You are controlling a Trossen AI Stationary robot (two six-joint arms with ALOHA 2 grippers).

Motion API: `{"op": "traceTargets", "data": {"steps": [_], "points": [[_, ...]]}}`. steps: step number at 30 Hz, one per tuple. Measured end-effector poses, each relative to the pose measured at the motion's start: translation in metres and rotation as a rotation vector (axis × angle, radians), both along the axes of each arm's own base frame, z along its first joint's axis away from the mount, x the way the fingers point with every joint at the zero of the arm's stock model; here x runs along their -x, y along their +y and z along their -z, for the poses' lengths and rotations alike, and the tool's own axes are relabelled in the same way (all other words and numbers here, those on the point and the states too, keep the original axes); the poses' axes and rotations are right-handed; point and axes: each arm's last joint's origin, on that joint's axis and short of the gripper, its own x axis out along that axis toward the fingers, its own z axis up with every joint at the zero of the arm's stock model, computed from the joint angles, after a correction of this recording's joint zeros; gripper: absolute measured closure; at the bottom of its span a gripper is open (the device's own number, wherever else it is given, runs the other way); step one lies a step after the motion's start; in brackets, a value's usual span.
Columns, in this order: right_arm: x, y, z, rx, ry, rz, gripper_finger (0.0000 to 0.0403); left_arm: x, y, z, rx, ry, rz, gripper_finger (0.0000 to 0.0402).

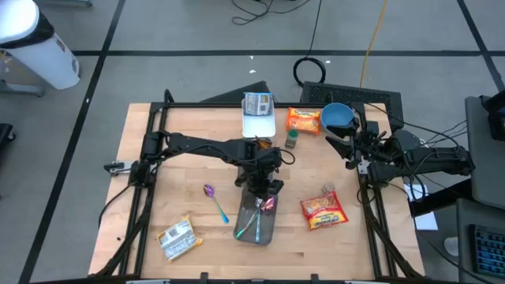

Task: Pick & Place Food Item
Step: Put the orange spoon into the bottom black bin

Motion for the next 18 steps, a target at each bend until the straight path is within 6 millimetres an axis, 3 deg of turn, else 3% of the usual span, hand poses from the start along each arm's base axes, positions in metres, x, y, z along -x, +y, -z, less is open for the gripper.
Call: {"op": "traceTargets", "data": {"steps": [18], "points": [[0.000,0.000,0.000,-0.006,-0.002,-0.003,0.0185,-0.013,0.007,0.036,0.045,0.049,-0.006,0.0392]]}}
